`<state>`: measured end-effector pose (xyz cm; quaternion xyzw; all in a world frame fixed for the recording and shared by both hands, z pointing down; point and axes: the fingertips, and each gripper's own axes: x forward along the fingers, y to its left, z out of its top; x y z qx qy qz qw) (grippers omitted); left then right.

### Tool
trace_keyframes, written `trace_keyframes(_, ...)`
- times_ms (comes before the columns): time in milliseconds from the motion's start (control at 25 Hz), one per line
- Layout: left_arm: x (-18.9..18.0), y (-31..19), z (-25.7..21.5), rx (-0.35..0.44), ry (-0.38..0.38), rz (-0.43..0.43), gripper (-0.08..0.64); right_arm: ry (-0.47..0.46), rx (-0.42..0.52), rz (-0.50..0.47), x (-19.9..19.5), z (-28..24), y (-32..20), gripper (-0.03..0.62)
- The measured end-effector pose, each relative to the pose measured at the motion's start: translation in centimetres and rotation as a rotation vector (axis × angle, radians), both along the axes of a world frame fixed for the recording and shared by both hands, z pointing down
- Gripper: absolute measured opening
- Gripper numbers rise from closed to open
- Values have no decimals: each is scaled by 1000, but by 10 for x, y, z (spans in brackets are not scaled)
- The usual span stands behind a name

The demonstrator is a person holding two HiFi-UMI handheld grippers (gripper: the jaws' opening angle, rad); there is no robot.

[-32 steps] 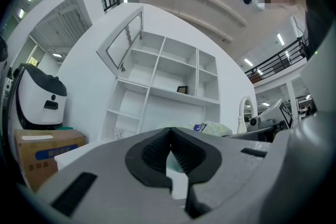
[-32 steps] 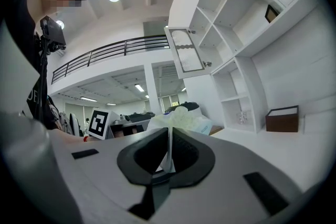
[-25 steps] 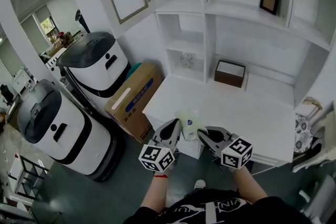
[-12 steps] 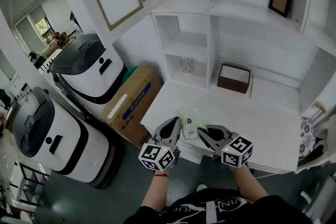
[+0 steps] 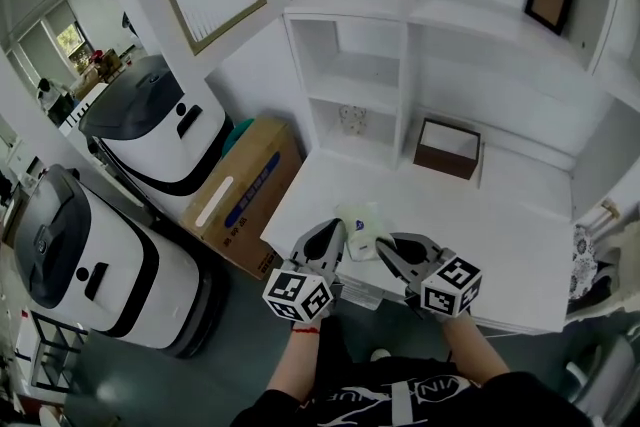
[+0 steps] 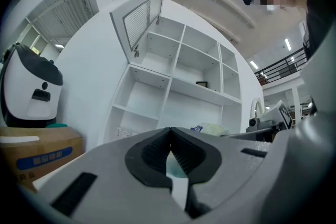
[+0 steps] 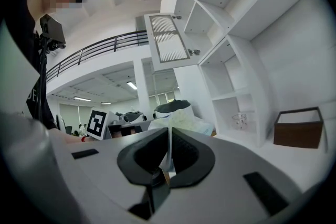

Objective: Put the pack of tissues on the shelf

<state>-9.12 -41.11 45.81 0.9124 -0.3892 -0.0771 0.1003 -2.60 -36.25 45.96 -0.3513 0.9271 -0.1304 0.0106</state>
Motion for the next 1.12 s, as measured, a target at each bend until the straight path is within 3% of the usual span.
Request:
trace_keyframes(600, 37, -120, -27, 38, 9, 242, 6, 17, 67, 244, 19, -23, -111, 9)
trace_keyframes(800, 33, -153, -29, 37, -9, 263, 6, 39, 114, 298, 19, -33, -140, 9)
trace_keyframes(1120, 23, -194, -28, 21, 23, 292, 6, 82, 169, 357, 15, -49, -177, 9)
